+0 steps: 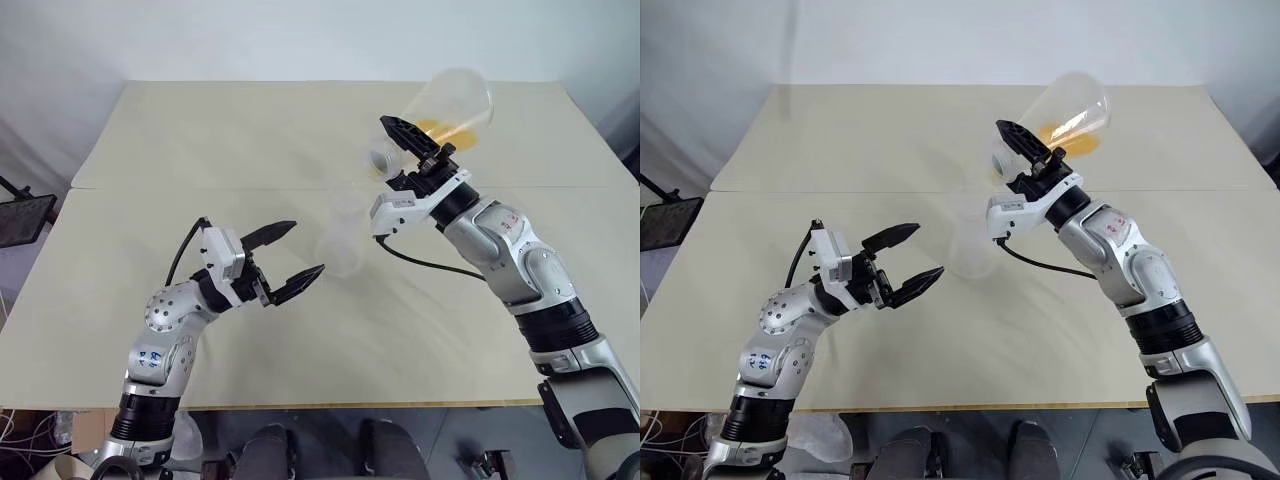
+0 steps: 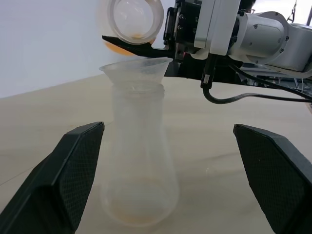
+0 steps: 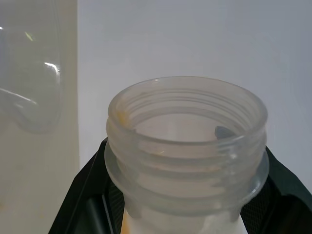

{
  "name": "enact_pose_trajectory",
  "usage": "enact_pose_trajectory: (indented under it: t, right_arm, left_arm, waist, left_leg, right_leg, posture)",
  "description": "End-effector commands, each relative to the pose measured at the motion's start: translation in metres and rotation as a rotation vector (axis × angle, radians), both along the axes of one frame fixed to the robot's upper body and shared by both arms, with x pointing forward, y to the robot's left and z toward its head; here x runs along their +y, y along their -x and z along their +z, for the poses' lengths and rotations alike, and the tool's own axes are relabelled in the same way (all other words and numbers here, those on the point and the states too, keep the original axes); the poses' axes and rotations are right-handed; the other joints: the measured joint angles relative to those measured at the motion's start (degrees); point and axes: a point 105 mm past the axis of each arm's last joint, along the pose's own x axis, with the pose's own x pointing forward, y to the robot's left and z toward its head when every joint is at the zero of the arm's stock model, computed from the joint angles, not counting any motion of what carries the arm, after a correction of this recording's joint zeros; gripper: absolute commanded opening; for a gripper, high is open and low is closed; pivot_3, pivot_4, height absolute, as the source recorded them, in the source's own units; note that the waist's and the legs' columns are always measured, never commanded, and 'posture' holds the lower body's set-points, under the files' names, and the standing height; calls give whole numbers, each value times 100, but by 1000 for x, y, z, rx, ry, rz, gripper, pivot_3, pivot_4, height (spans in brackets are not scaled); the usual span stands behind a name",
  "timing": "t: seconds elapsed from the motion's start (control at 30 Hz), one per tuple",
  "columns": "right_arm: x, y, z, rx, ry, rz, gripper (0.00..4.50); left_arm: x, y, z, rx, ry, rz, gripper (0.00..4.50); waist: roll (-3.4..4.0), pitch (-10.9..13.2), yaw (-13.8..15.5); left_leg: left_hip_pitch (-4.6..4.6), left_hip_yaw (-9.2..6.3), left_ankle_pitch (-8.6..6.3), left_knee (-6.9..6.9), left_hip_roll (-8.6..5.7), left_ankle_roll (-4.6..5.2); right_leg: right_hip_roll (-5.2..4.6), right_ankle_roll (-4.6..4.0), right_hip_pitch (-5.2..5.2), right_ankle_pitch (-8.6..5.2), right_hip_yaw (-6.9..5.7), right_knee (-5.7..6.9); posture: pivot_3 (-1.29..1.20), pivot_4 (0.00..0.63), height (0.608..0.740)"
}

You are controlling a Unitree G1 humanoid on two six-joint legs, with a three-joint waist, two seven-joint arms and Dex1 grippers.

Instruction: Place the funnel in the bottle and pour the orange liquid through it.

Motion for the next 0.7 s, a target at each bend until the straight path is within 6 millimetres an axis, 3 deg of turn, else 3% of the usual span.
enact_pose_trajectory:
  t: [0.03, 0.7]
  right_arm:
    - [4, 9, 23, -123, -6, 21, 2472]
    - [8, 7, 15, -153, 27, 31, 2472]
  left_arm:
    - [-1, 5, 9, -46, 10, -2, 4500]
    - [-3, 5, 11, -52, 22, 11, 4500]
  waist:
    - [0, 0, -16]
    - [0, 0, -83]
  left_leg:
    - [0, -1, 0, 0, 0, 0]
    - [0, -6, 1, -5, 1, -1]
  right_leg:
    - [0, 0, 0, 0, 0, 0]
    - [-1, 0, 1, 0, -3, 0]
  posture:
    - [0, 150, 740]
    - [0, 150, 740]
